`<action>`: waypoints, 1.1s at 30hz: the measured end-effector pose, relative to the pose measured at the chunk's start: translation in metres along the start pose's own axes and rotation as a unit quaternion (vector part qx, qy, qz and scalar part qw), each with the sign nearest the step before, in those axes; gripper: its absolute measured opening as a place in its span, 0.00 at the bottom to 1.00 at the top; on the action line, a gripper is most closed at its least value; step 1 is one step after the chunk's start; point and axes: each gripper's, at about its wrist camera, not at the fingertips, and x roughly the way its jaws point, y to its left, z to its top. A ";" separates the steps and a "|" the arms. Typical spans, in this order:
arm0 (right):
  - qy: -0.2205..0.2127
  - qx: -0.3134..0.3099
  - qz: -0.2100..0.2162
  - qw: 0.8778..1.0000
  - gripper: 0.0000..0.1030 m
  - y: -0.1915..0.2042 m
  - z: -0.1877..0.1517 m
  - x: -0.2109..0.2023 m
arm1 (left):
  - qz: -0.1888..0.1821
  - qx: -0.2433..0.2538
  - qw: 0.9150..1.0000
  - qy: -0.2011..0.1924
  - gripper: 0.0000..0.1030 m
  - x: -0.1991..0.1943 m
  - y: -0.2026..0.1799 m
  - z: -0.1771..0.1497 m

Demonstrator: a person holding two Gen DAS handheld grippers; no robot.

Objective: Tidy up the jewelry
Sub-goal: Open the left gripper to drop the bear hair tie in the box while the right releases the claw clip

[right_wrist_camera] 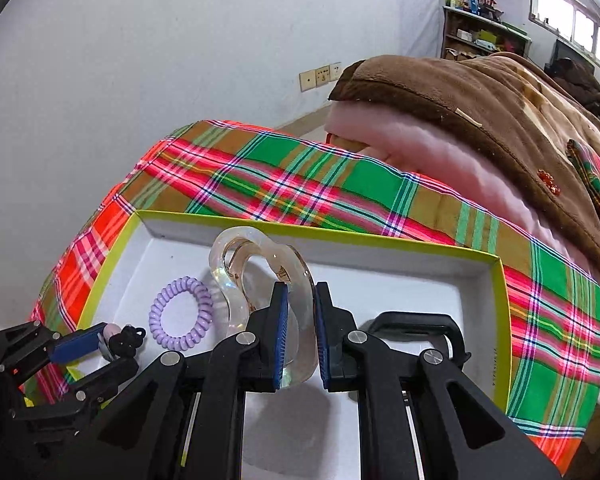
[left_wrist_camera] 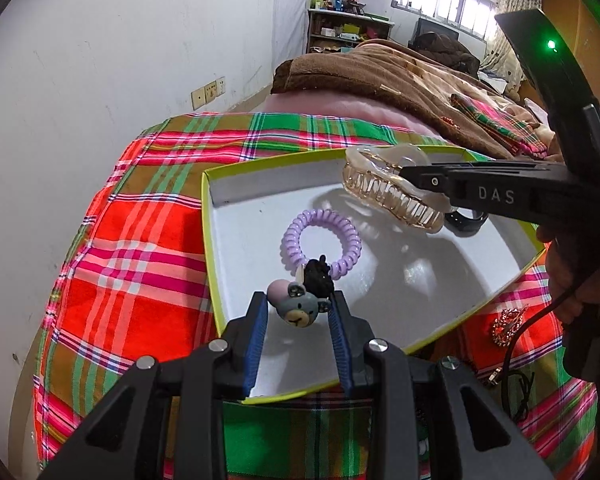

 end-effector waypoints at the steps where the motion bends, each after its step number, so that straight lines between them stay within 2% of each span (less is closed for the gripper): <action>1: 0.000 -0.001 -0.001 1.000 0.13 0.000 0.000 0.001 | 0.001 0.000 1.000 0.000 0.32 0.000 0.000 0.000; 25: -0.001 -0.008 -0.010 1.000 0.13 0.001 0.000 0.005 | -0.001 -0.006 1.000 0.004 0.33 0.003 0.002 0.001; 33: -0.007 -0.007 -0.009 1.000 0.14 0.000 0.000 0.003 | -0.007 -0.007 1.000 0.003 0.38 0.002 0.001 0.001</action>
